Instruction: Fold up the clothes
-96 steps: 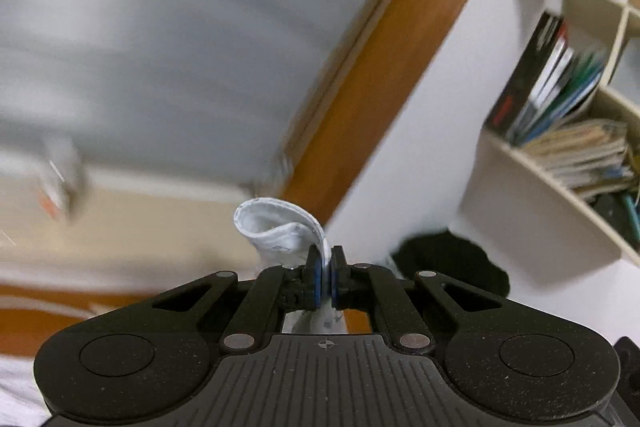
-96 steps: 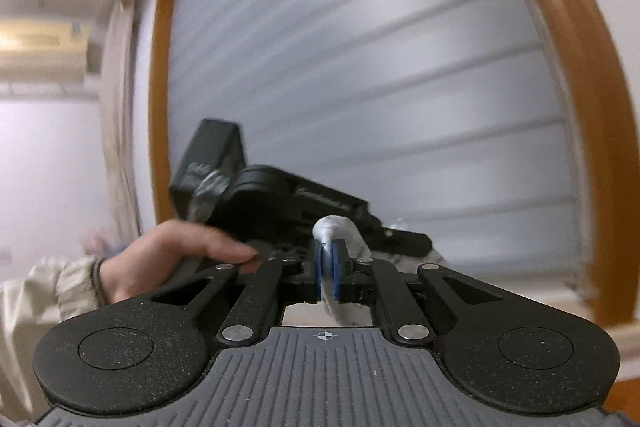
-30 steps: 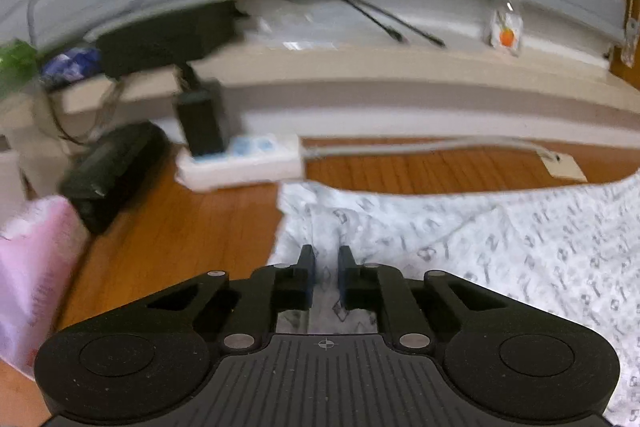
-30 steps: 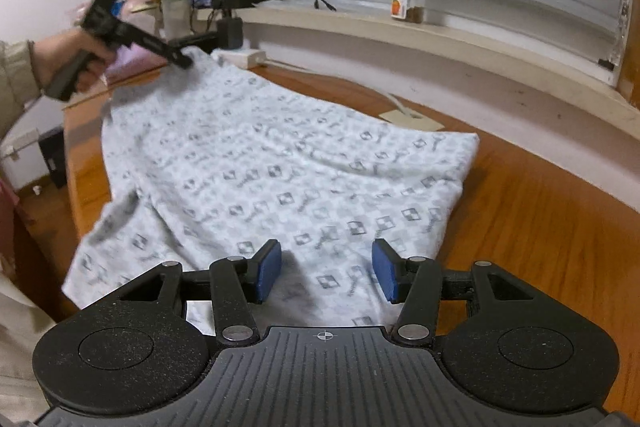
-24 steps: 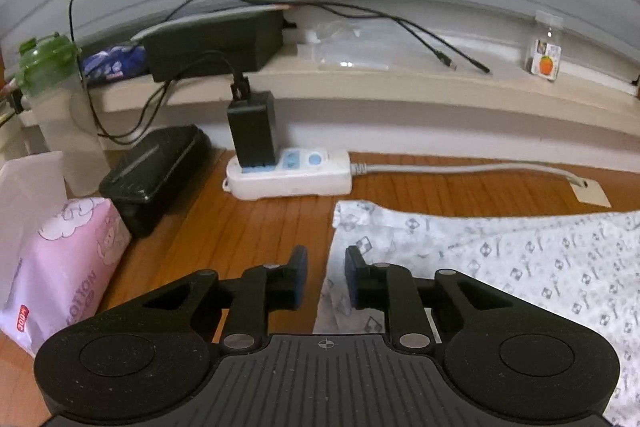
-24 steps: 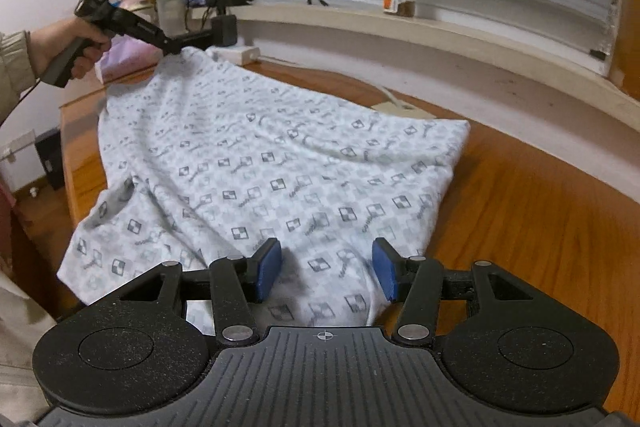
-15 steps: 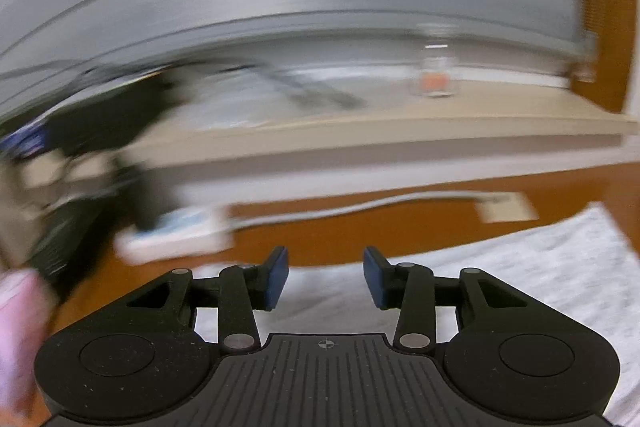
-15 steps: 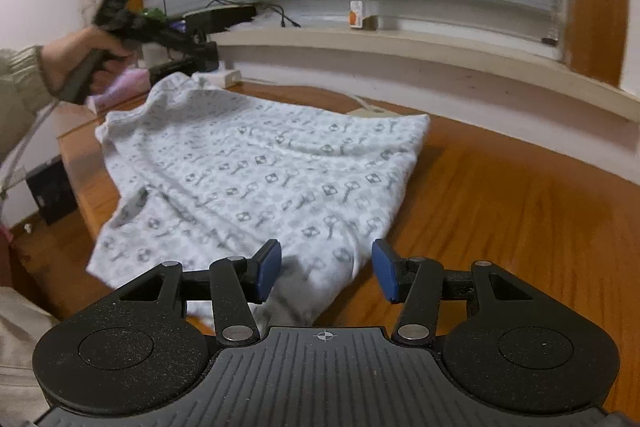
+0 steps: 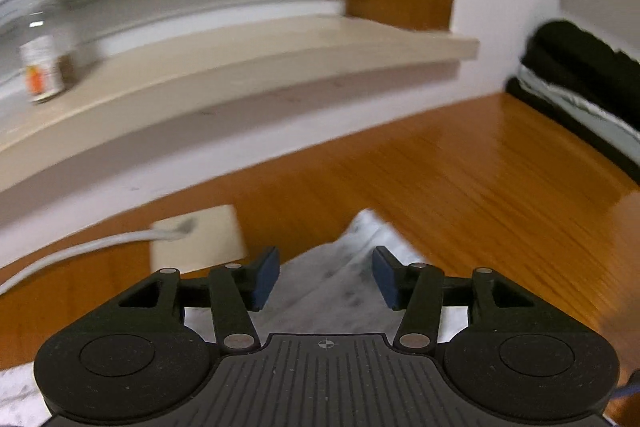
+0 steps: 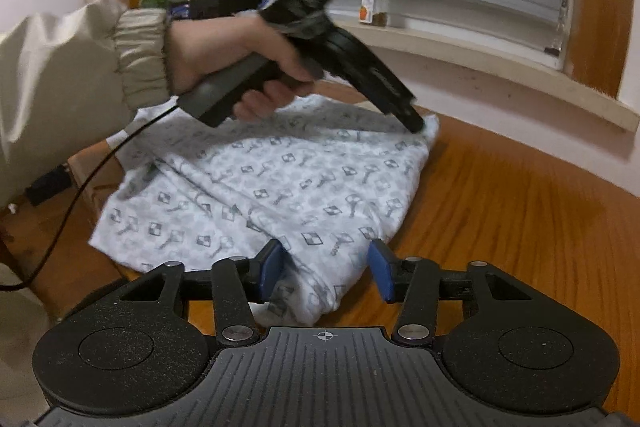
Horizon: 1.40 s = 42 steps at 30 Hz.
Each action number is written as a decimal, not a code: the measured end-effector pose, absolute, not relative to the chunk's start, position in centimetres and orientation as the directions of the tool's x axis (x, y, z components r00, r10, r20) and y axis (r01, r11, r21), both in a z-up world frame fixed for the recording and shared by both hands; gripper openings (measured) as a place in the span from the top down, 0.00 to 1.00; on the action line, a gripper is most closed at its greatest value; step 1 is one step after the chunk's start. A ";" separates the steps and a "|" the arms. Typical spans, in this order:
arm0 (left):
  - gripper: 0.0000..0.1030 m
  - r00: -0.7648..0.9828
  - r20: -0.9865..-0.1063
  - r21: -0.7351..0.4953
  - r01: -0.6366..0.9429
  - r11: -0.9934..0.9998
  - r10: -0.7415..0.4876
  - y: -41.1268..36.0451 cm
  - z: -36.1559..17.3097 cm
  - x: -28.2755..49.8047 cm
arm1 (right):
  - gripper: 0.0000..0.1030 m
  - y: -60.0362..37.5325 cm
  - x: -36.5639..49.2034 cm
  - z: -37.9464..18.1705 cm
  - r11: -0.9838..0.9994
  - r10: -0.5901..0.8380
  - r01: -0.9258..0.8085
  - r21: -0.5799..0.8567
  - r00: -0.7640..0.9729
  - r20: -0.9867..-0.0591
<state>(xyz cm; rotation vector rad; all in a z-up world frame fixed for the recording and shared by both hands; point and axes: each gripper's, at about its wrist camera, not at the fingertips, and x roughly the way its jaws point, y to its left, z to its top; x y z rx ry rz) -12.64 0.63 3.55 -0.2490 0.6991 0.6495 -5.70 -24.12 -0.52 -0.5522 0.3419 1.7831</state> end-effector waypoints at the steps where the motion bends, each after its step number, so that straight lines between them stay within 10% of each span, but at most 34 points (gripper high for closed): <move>1: 0.46 0.579 -0.666 0.008 -0.625 0.781 0.470 0.6 3.4 -12.2 | 0.57 -24.0 -5.7 -0.7 -0.276 0.823 -0.960 -0.050 -0.209 -0.528; 11: 0.52 0.601 -0.674 -0.057 -0.622 0.781 0.429 2.4 2.7 -11.5 | 0.60 -24.3 -5.9 -0.7 -0.234 0.857 -0.972 -0.007 -0.203 -0.473; 16: 0.97 0.612 -0.653 -0.015 -0.600 0.800 0.447 2.0 2.7 -11.1 | 0.88 -24.3 -5.8 -1.0 -0.241 0.849 -0.970 0.023 -0.222 -0.480; 29: 0.97 0.599 -0.571 0.004 -0.682 0.731 0.561 2.3 4.0 -11.4 | 0.95 -25.8 -5.4 0.5 -0.254 0.863 -0.967 0.031 -0.241 -0.445; 34: 0.66 0.606 -0.538 0.013 -0.690 0.724 0.586 1.2 6.0 -13.9 | 0.86 -26.6 -5.3 1.3 -0.258 0.872 -0.966 0.025 -0.244 -0.425; 42: 0.66 0.603 -0.582 0.045 -0.647 0.761 0.547 -1.2 5.3 -18.9 | 0.67 -24.3 -6.2 2.5 -0.274 0.884 -0.961 0.027 -0.263 -0.387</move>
